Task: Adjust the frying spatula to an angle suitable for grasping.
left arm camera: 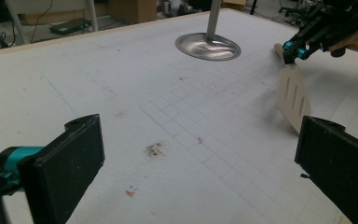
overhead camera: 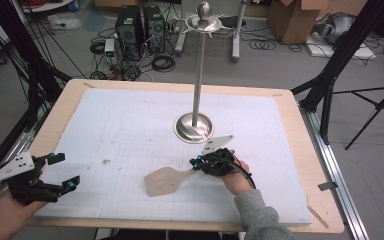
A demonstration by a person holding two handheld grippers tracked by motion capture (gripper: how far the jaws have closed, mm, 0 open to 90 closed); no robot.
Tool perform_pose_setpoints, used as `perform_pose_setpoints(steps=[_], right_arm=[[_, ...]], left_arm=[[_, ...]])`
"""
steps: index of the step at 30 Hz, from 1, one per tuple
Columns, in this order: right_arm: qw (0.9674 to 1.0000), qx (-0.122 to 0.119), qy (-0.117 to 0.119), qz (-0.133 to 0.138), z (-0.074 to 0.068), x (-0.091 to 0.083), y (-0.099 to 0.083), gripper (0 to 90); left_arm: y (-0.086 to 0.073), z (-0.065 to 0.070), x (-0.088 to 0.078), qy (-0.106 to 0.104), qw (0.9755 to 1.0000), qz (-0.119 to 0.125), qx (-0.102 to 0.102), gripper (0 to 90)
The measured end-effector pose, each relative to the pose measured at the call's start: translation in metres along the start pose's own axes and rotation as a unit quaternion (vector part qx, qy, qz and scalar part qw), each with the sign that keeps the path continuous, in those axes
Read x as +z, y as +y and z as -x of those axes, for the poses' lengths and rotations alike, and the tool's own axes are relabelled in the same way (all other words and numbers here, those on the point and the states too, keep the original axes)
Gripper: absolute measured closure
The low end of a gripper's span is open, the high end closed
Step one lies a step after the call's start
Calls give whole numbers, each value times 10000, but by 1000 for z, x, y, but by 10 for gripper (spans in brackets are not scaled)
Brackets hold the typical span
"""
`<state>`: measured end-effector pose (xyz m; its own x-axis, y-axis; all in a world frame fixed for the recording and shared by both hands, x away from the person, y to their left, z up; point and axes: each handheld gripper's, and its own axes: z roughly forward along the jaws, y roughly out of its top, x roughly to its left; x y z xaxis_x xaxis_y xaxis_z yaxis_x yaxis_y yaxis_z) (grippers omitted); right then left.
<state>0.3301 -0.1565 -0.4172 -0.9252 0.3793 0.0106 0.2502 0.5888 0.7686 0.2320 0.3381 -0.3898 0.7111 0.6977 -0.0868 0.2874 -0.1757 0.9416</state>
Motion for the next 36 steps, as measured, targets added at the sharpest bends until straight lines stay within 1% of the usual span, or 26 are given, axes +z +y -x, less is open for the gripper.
perform_pose_setpoints(steps=[3, 4, 6, 8, 11, 13, 14, 16, 18, 19, 20, 22, 23, 25, 26, 27, 29, 30, 31, 32, 34, 36], right_arm=[[10000, -7, 12, 23, -2, -3, -2, 897], [9999, 74, 21, 88, -3, -5, -5, 897], [9998, 133, 53, 112, -4, -7, -7, 897], [9998, 120, 60, 133, -5, -9, -9, 897], [9999, 105, 48, 97, -9, -13, -11, 897], [9999, 103, 56, 93, -11, -15, -13, 897], [9999, 105, 55, 74, -12, -16, -14, 896], [9999, 65, 67, -61, -14, -17, -17, 891], [9994, -73, 82, -319, -18, -13, -22, 890], [9992, -81, 117, -371, -19, -11, -23, 889], [9987, -115, 106, -490, -21, -10, -25, 888], [9985, -156, 117, -518, -21, -9, -26, 884], [9986, -175, 87, -486, -21, -10, -27, 882], [9991, -94, 80, -413, -21, -15, -27, 881], [9993, -77, 14, -372, -20, -18, -28, 881], [9994, -64, 4, -335, -19, -20, -29, 881], [9996, 38, -84, -268, -15, -28, -32, 881], [9996, 52, -130, -242, -14, -31, -34, 881], [9996, 52, -130, -242, -14, -31, -34, 881], [9992, 152, -326, -187, -6, -43, -40, 881], [9983, 284, -501, -128, 2, -52, -48, 881], [9965, 489, -673, -96, 10, -63, -58, 882]], left_arm=[[0, 0, 2, -16, 10000, -13, -3, 18], [1, 0, 4, -33, 10000, -17, 6, 18], [1, -1, 6, -54, 10000, -25, 7, 18], [2, -1, 7, -80, 10000, -32, 12, 18], [2, -1, 10, -97, 9999, -29, 13, 18], [4, -1, 13, -139, 9999, -36, 47, 18], [4, -1, 14, -153, 9999, -23, 48, 18], [5, -2, 16, -169, 9998, -29, 58, 18], [6, -2, 18, -197, 9998, -20, 58, 18], [7, -2, 20, -210, 9998, -21, 54, 18], [7, -2, 21, -230, 9997, -36, 66, 18], [8, -2, 23, -266, 9996, -36, 59, 18], [8, -2, 25, -274, 9996, -33, 69, 18], [9, -3, 27, -299, 9995, -54, 90, 18], [9, -2, 28, -308, 9995, -49, 84, 18], [10, -3, 29, -312, 9995, -54, 95, 18], [10, -2, 31, -335, 9994, -59, 102, 18], [11, -2, 31, -345, 9993, -59, 113, 18], [11, -2, 31, -345, 9993, -59, 113, 18], [11, -2, 32, -361, 9993, -57, 120, 18], [12, -2, 33, -368, 9993, -44, 103, 18], [12, -2, 34, -378, 9992, -43, 117, 18]])
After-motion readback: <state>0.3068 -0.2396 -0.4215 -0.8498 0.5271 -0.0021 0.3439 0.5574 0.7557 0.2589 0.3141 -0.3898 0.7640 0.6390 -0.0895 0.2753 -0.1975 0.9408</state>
